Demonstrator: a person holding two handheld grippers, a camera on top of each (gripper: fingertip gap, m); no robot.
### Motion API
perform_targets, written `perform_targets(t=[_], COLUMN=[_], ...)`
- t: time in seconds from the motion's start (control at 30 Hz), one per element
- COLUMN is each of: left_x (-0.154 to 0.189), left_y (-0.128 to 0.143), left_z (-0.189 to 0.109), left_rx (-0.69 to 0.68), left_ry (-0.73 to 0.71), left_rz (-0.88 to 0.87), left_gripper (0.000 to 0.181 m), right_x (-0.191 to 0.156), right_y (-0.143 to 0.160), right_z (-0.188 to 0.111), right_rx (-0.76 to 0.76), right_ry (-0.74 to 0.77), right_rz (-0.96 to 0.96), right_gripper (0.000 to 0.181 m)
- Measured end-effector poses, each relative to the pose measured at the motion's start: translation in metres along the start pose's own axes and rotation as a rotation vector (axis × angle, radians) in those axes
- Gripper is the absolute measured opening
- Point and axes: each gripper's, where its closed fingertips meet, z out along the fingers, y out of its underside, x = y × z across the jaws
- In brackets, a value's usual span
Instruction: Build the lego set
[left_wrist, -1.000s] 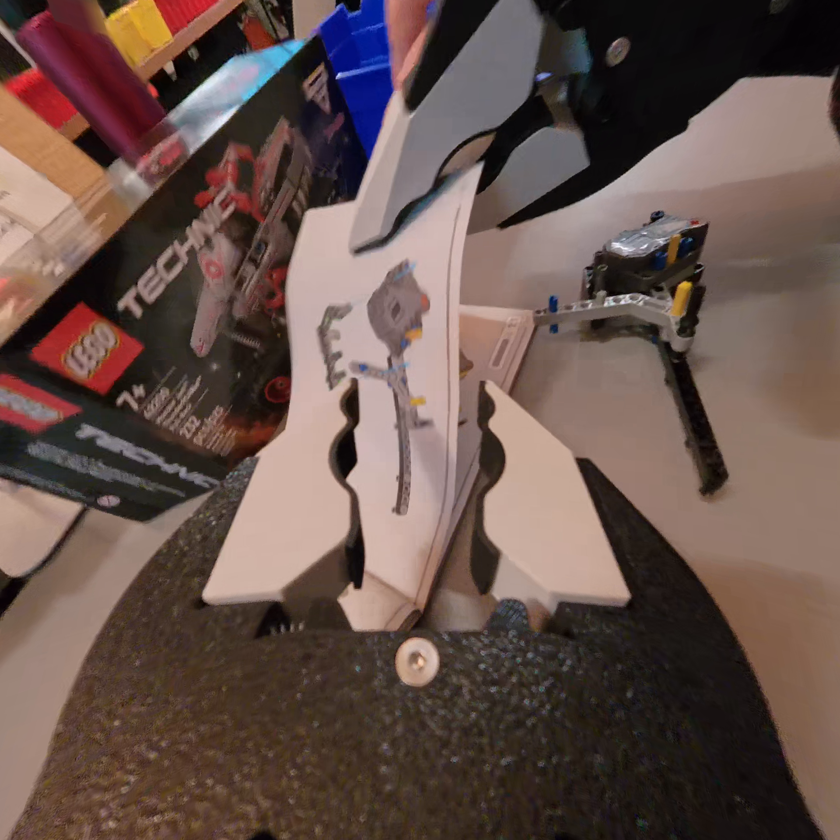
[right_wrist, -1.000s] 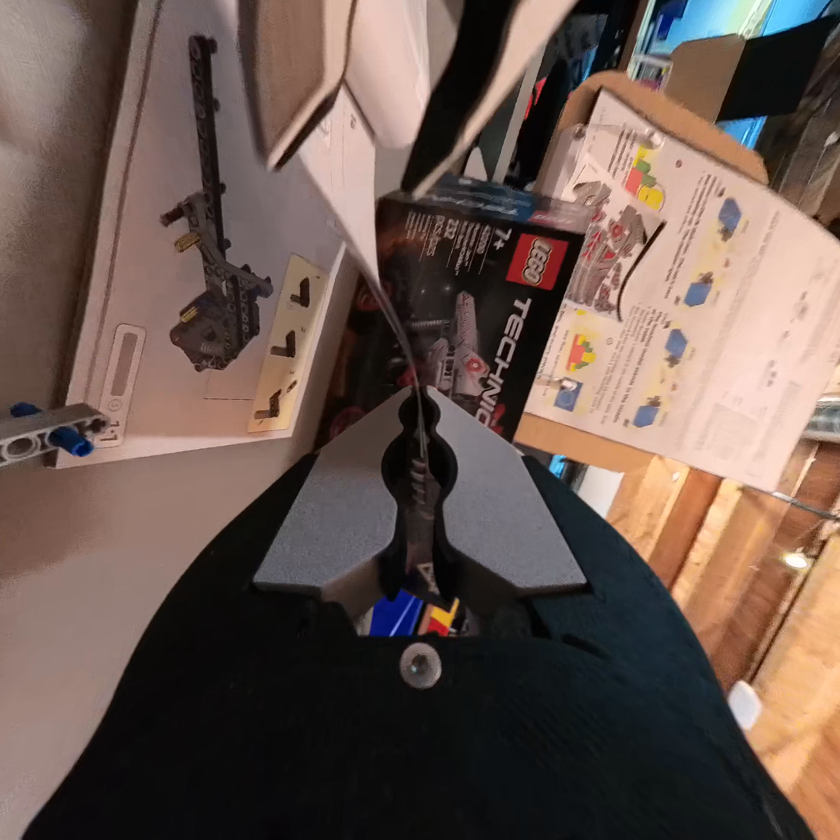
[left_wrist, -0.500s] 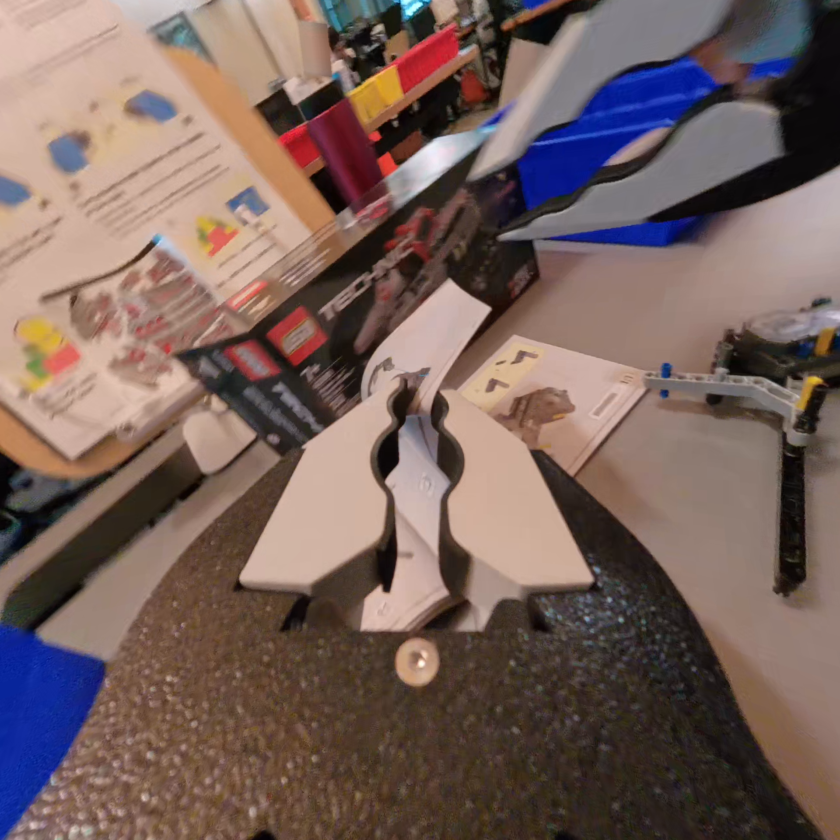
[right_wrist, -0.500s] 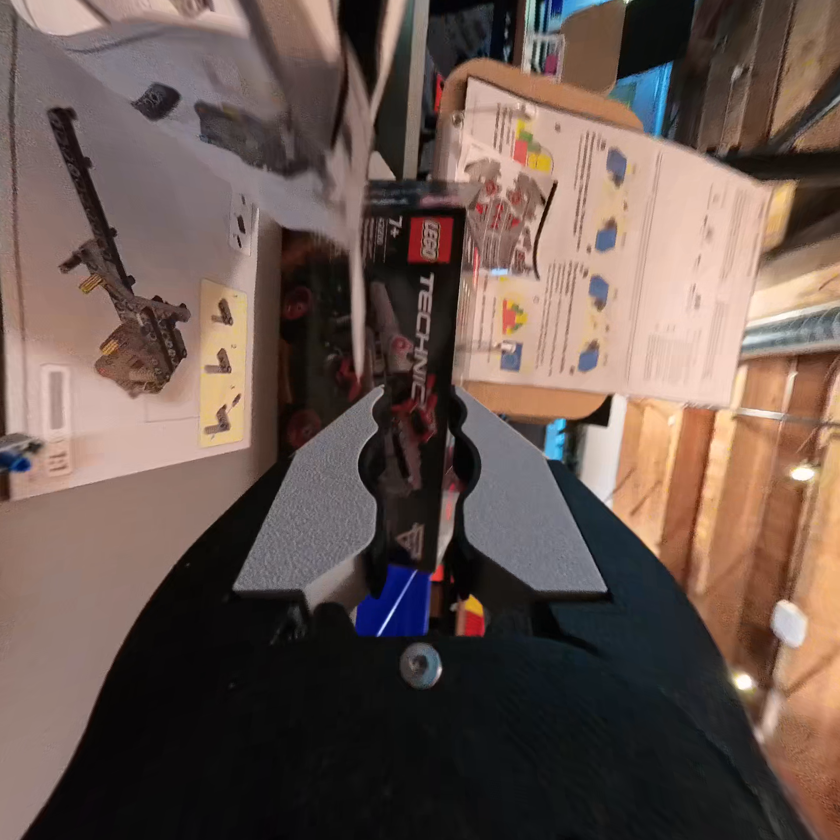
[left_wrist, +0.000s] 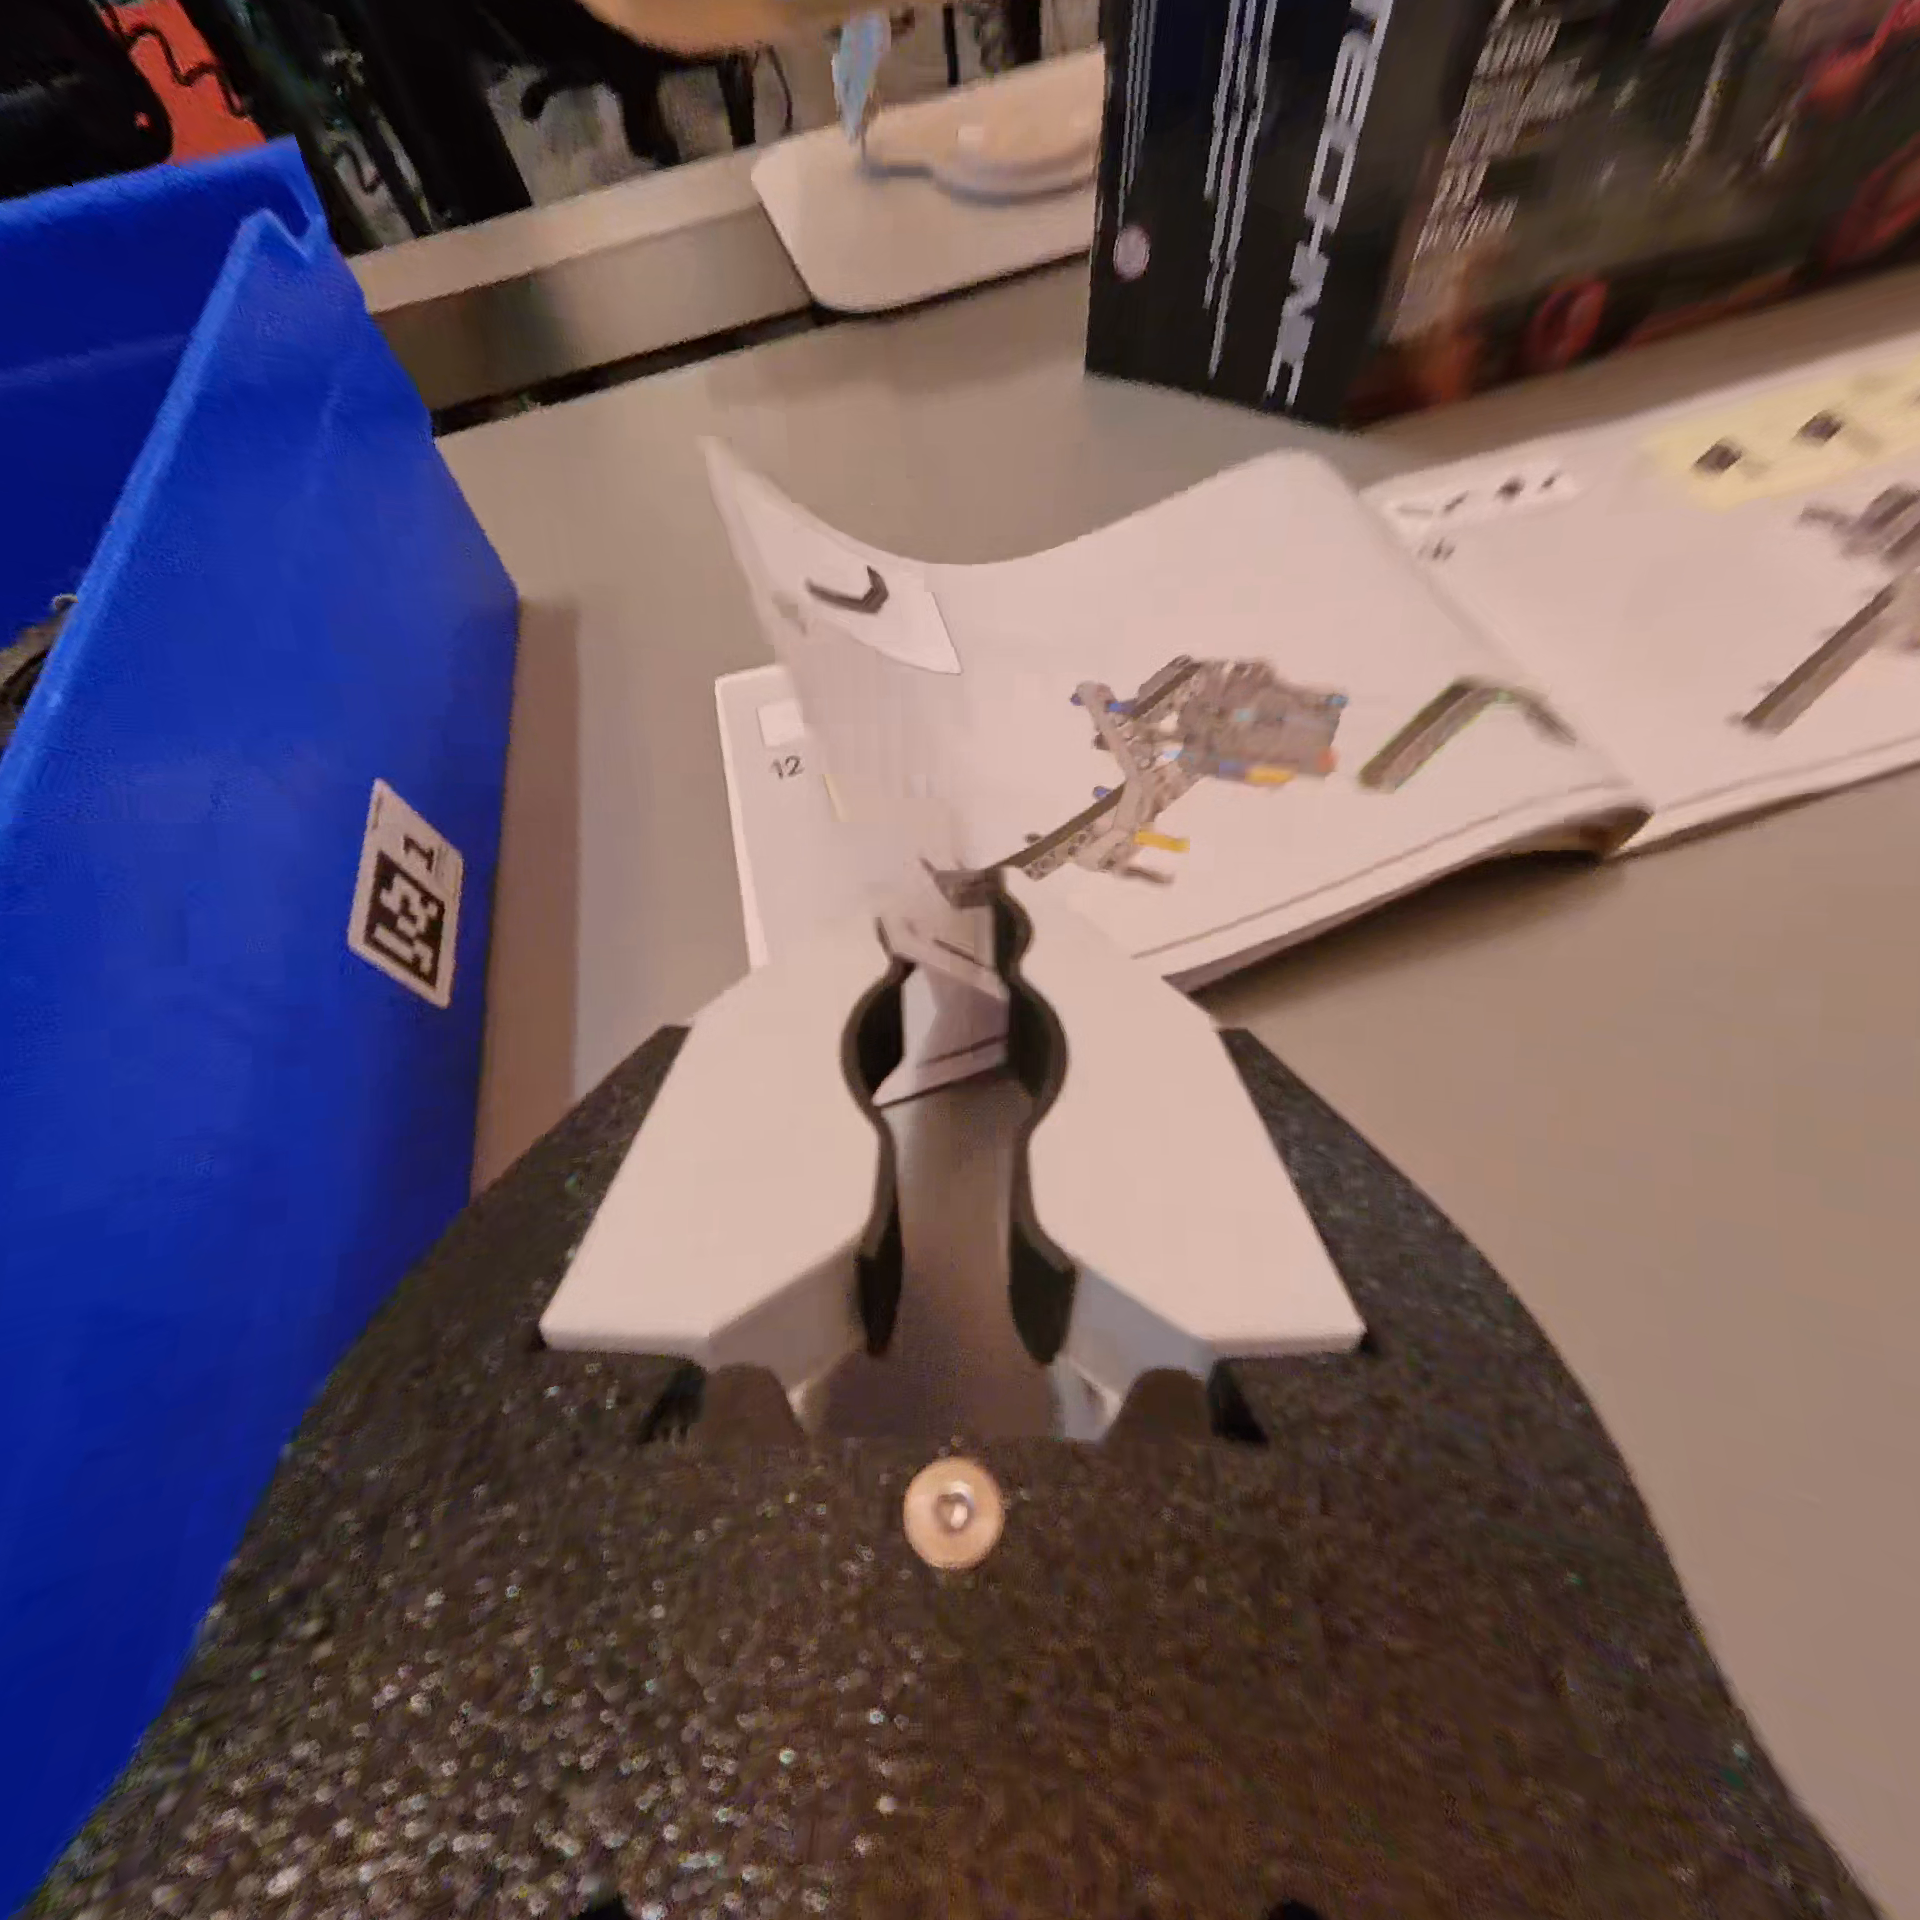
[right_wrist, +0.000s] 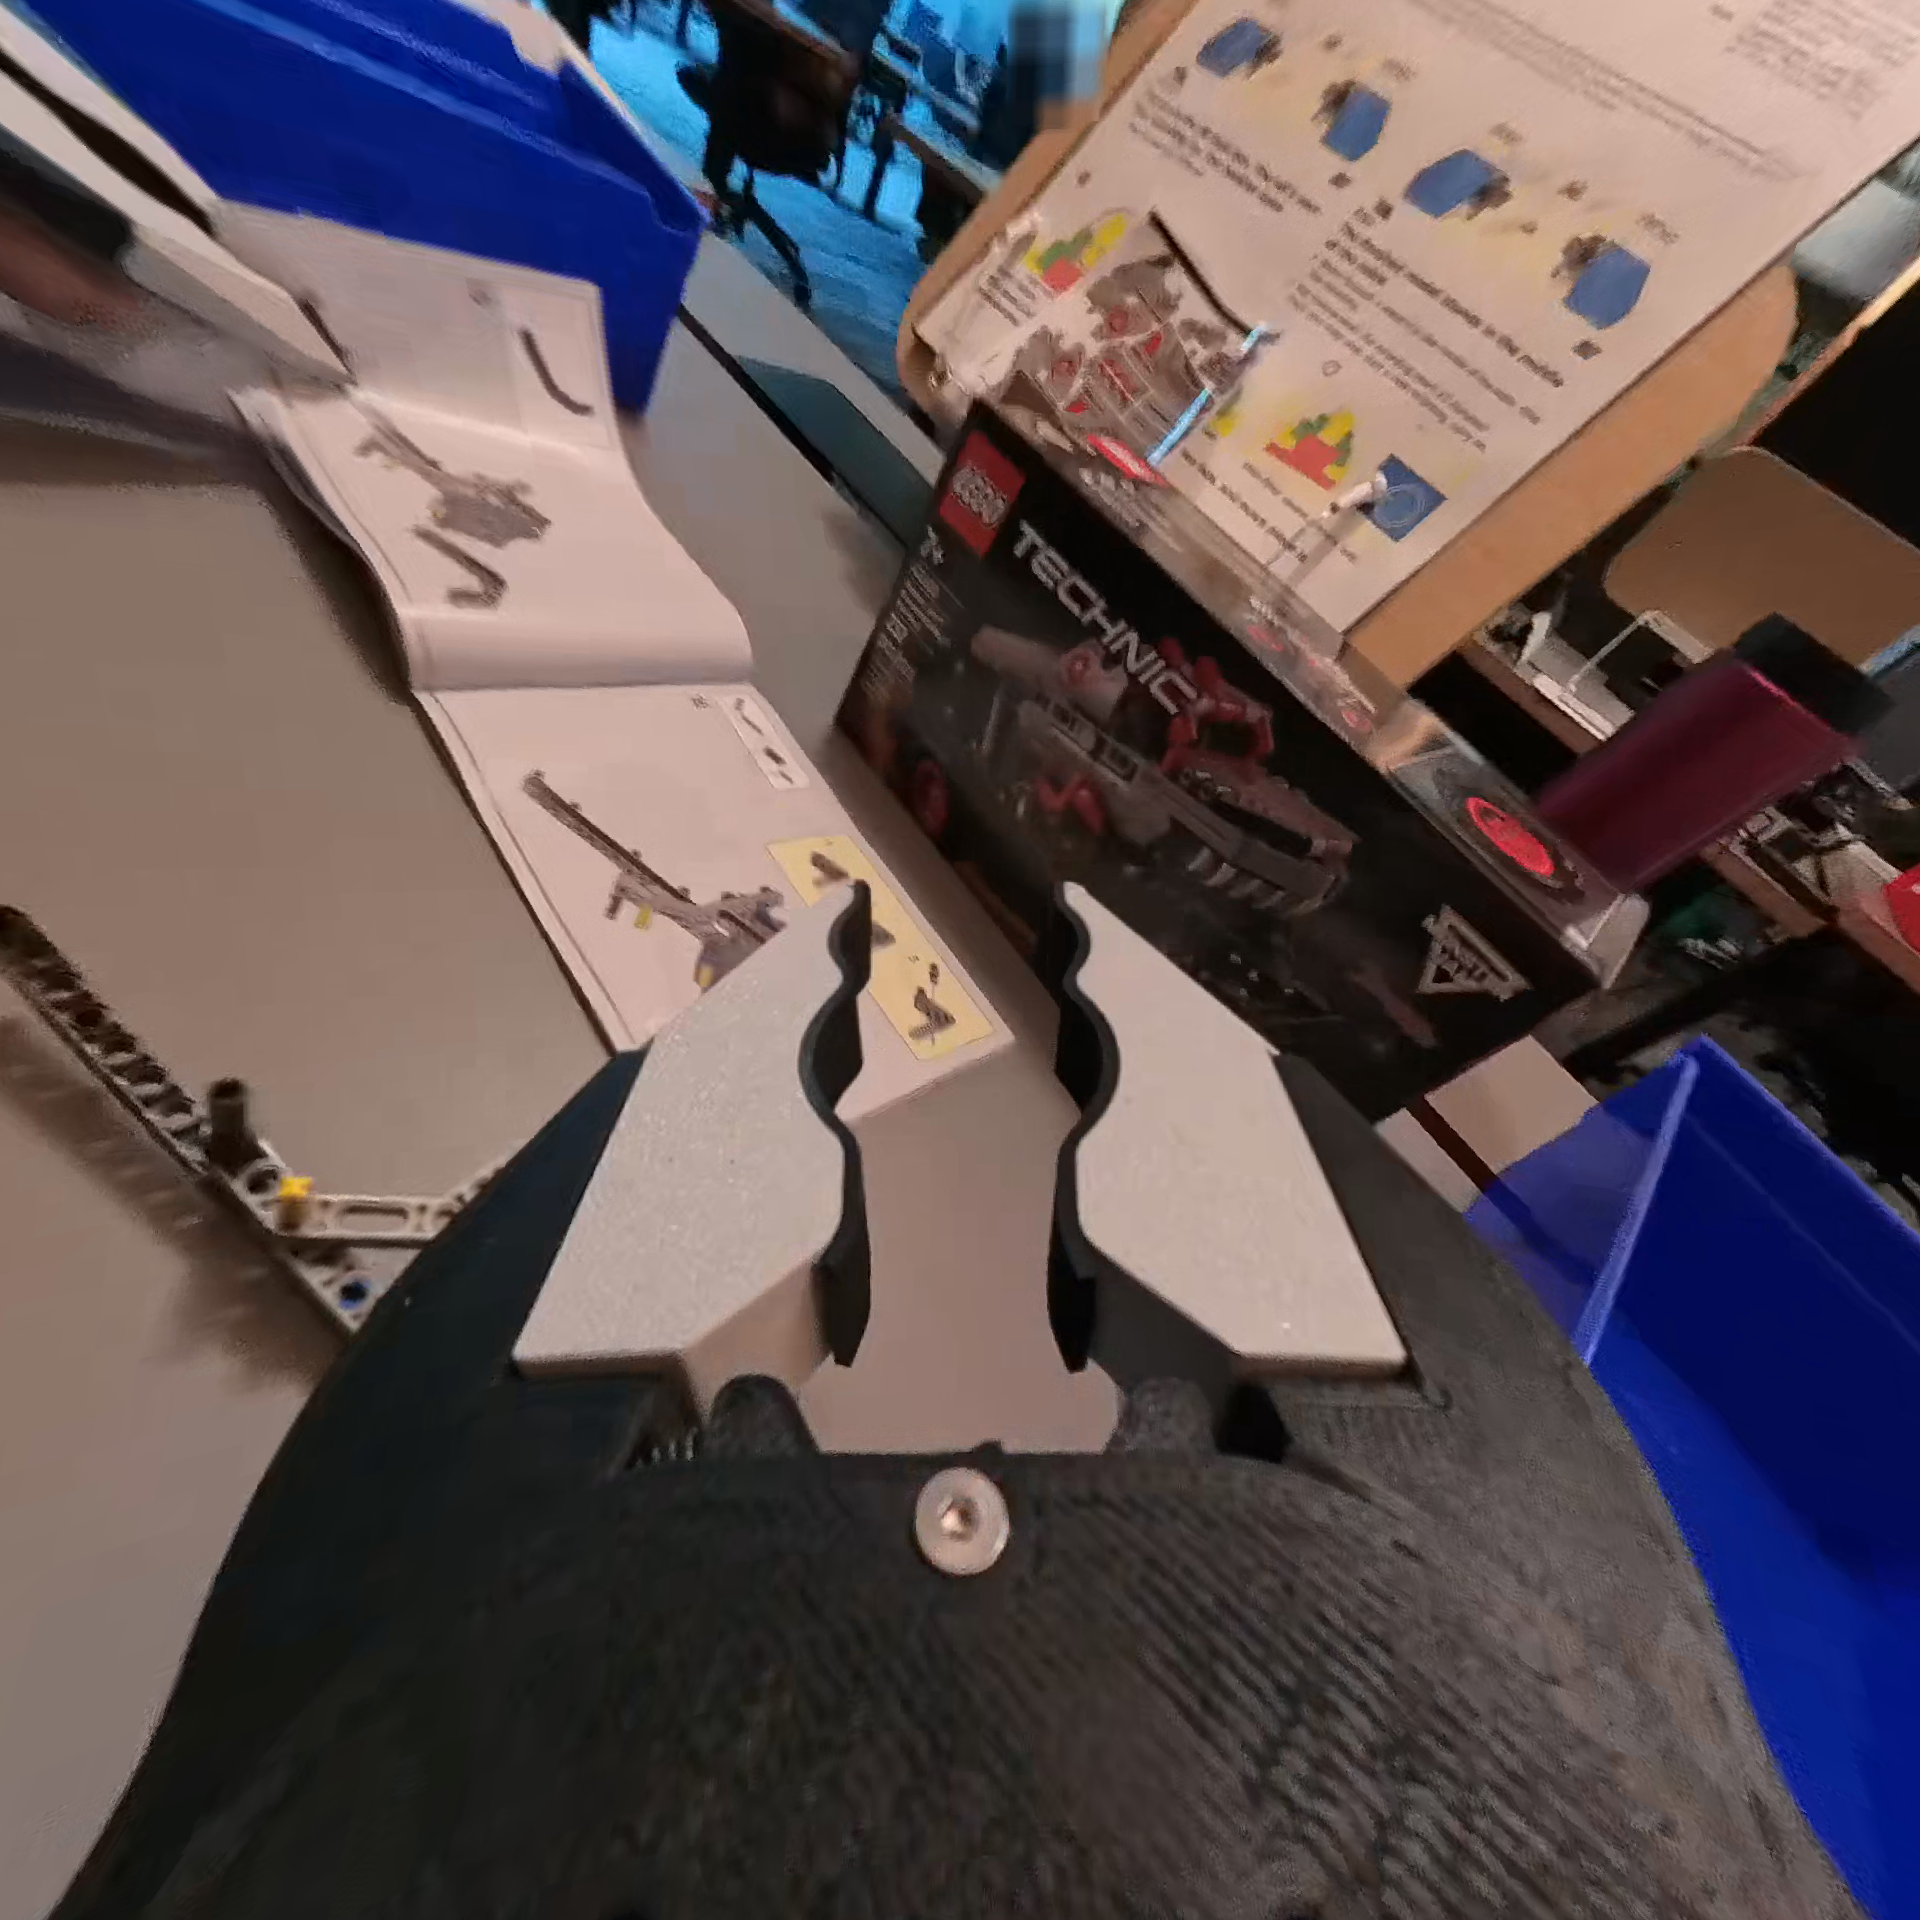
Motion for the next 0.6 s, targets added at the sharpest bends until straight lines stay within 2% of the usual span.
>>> perform_targets(t=[0.13, 0.17, 0.23, 0.33, 0.43, 0.53, 0.6], left_x=[-0.014, -0.019, -0.017, 0.037, 0.095, 0.119, 0.118], left_y=[0.024, 0.024, 0.016, -0.019, -0.037, -0.047, -0.043], left_z=[-0.009, -0.014, -0.023, -0.027, -0.011, 0.011, 0.024], left_rx=[-0.143, -0.14, -0.102, 0.043, 0.064, 0.07, 0.029], left_ry=[-0.111, -0.144, -0.165, 0.0, 0.179, 0.233, 0.224], left_rz=[0.099, 0.127, 0.185, 0.293, 0.372, 0.382, 0.362], left_gripper=[0.032, 0.037, 0.036, 0.028, 0.028, 0.025, 0.022], right_x=[0.011, 0.014, 0.022, 0.018, -0.01, -0.027, -0.033], right_y=[0.011, 0.012, 0.013, 0.017, 0.014, 0.013, 0.017], right_z=[-0.006, -0.01, -0.019, -0.028, -0.036, -0.053, -0.066], right_rx=[-0.05, -0.043, -0.004, 0.058, 0.1, 0.048, -0.001], right_ry=[0.089, 0.109, 0.165, 0.121, -0.079, -0.149, -0.133], right_rz=[-0.039, -0.033, -0.008, 0.111, 0.246, 0.336, 0.38], right_gripper=[0.033, 0.032, 0.031, 0.033, 0.047, 0.07, 0.069])
